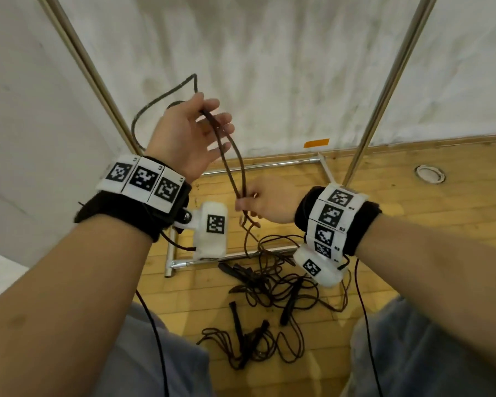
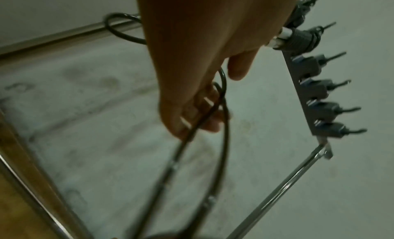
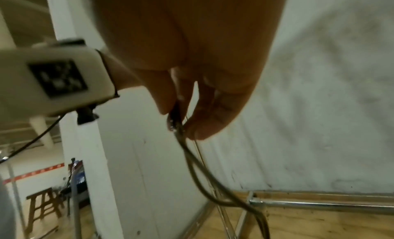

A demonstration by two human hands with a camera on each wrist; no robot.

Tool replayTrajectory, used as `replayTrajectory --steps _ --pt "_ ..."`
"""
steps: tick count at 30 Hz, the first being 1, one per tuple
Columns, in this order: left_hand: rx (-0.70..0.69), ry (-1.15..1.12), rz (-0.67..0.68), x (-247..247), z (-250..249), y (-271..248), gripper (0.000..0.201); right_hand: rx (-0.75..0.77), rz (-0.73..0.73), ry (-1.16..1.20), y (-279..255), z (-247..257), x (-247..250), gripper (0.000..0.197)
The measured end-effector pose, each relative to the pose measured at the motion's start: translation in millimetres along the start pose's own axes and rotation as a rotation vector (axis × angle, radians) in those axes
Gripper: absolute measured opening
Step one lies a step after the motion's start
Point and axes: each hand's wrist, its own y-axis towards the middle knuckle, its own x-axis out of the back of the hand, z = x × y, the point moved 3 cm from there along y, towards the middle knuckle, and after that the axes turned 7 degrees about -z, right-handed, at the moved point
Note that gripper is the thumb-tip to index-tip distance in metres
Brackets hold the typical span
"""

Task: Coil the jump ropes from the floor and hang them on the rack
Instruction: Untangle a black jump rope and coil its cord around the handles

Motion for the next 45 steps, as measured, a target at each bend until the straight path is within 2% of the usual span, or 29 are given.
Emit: replayTrajectory --steps 1,4,5,7,9,10,14,16,18,20,22,24,26,29,32,35,37,40,42,43,45 --pt "0.024 0.078 0.021 1.7 4.0 0.3 0.015 -0.007 -0.087 0.062 -0.6 0.1 8.0 0.02" --pt "0.122 0.437 0.182 -2.7 26.6 -0.5 0.044 -0.042 -0.332 0.373 -5.6 1.0 38.7 0.021" --pt "0.138 0.587 0.25 -8.4 37.0 -3.2 0.043 -0.051 -0.388 0.469 -7.2 1.4 47.1 0.021" --pt "0.131 0.784 0.318 -20.5 57.9 -6.7 0.022 -0.062 -0.46 0.652 -9.6 1.4 59.2 0.02" --pt "0.098 0.809 0.301 -30.9 74.9 -6.0 0.008 -0.07 -0.526 0.805 -10.7 0.1 68.9 0.017" --pt "0.086 0.781 0.282 -35.5 81.7 -5.5 0.008 -0.071 -0.564 0.853 -11.1 -0.7 74.4 0.016" --pt "0.054 0.746 0.269 -49.8 94.0 -0.6 0.019 -0.03 -0.721 1.013 -12.2 -7.6 98.3 0.012" --pt "0.001 0.697 0.215 -51.9 87.5 1.7 0.02 -0.037 -0.752 1.083 -11.5 -15.7 106.5 0.011" --pt "-0.077 0.592 0.112 -48.9 72.6 5.3 0.018 -0.115 -0.664 1.004 -6.7 -26.0 105.3 0.005" --pt "-0.118 0.488 0.057 -43.8 57.3 8.9 0.017 -0.227 -0.452 0.745 -0.4 -36.5 92.5 0.028" --pt "-0.122 0.377 0.066 -40.3 46.7 9.4 0.017 -0.23 -0.202 0.499 0.8 -37.3 68.6 0.041" --pt "-0.133 0.283 0.07 -38.6 39.1 8.4 0.017 -0.169 -0.022 0.408 -3.6 -33.9 41.5 0.031" --pt "-0.149 0.176 0.014 -35.0 30.4 9.6 0.018 -0.138 0.081 0.336 -10.0 -34.1 17.9 0.015" --pt "-0.173 -0.013 -0.117 -20.1 14.5 17.1 0.019 -0.218 0.243 0.173 -15.1 -45.1 -7.7 0.032" --pt "-0.203 -0.07 -0.233 -2.4 6.9 23.0 0.018 -0.253 0.226 0.154 -14.7 -47.4 -8.4 0.039" --pt "-0.115 0.034 -0.311 9.6 13.3 25.9 0.02 -0.258 0.003 0.356 -11.1 -38.0 18.7 0.037" --pt "-0.006 0.24 -0.225 7.0 22.8 22.4 0.012 -0.277 -0.183 0.597 -9.9 -32.6 41.0 0.033" --pt "0.054 0.649 0.094 -12.0 45.0 7.6 0.02 -0.262 -0.342 0.863 -12.4 -23.2 60.4 0.031" --pt "0.037 0.775 0.31 -29.4 62.6 -4.1 0.018 -0.247 -0.383 0.951 -15.2 -17.4 64.4 0.031" --pt "0.036 0.795 0.372 -35.4 71.2 -8.3 0.013 -0.243 -0.41 0.983 -16.4 -15.4 66.2 0.031" --pt "0.036 0.82 0.378 -39.9 81.2 -10.4 0.011 -0.241 -0.484 1.026 -17.9 -14.3 71.8 0.032"
